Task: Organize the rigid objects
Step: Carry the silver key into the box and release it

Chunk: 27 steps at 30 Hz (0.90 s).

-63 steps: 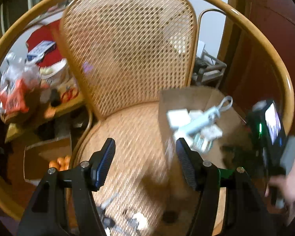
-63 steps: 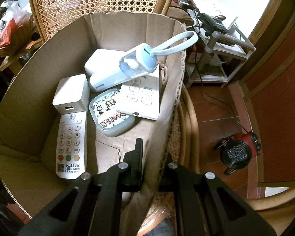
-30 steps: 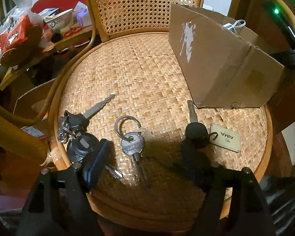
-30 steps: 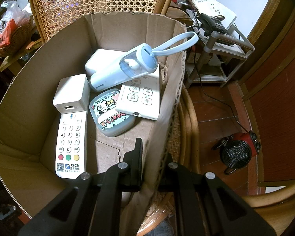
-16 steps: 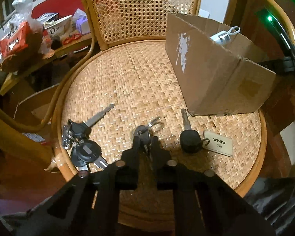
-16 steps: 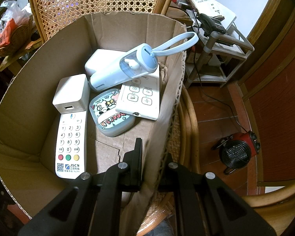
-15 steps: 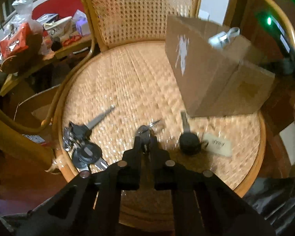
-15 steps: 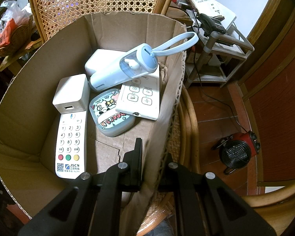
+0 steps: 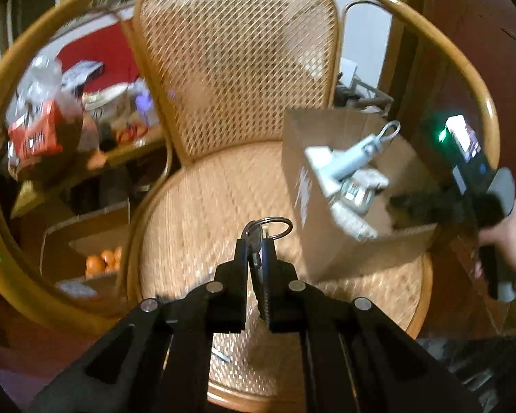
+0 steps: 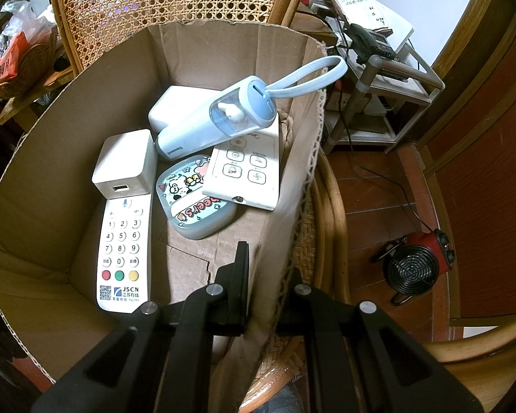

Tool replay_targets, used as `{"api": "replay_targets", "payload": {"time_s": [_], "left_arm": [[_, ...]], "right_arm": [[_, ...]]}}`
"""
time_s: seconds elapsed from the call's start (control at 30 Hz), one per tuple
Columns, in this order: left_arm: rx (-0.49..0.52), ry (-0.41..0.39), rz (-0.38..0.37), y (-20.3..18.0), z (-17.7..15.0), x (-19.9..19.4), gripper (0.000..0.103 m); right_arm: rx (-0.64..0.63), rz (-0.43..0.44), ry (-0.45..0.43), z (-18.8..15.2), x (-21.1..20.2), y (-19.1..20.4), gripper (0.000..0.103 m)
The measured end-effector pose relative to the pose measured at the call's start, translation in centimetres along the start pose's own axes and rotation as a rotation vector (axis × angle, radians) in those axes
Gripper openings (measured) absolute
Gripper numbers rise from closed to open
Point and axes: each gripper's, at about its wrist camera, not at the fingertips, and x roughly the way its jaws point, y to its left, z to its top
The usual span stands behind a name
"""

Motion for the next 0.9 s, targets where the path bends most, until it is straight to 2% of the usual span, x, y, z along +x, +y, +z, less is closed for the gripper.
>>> {"api": "replay_targets", "payload": {"time_s": [0.2,0.3,0.43,0.6,0.67,0.73,0.77,0.8,0.9], "left_arm": [[0.043,-0.108,-0.034,-2.6,5.6,-2.6,0.007],[0.059,-0.126,-0.061,-4.1,7.3,-2.8,0.006],[0.084,-0.108,-0.097,-6.4,8.4,-1.5,0.007],[0.089,-0.057,-0.141,-8.3,7.5,1.2,0.008],[0.078,-0.046,-0.144,-8.6,7.0,1.9,0.012],[0.06,-0.05,-0.119,-8.3,6.5,2.0,0.028],[0.064,-0.043,-0.111,-8.2,6.3,2.1,0.041],[0.065,-0.042,-0.102,-8.1,6.2,2.1,0.048],[0.057,-0.048,-0.084,-7.2,5.8,1.5,0.048]], "right_arm": [[0.0,-0.001,0.0,0.0,0.0,0.0,0.011],[-0.001,0.0,0.001,0.0,0.0,0.0,0.011],[0.0,0.0,0.003,0.0,0.0,0.0,0.011],[-0.002,0.0,0.003,0.0,0.0,0.0,0.011],[-0.002,0.0,0.002,0.0,-0.1,0.0,0.011],[-0.001,0.0,0.003,0.0,-0.1,0.0,0.011],[-0.003,0.0,0.003,-0.1,-0.2,0.0,0.011],[-0.002,0.001,0.002,-0.1,-0.1,0.0,0.011],[-0.001,0.0,0.004,-0.1,-0.2,0.1,0.012]]}}
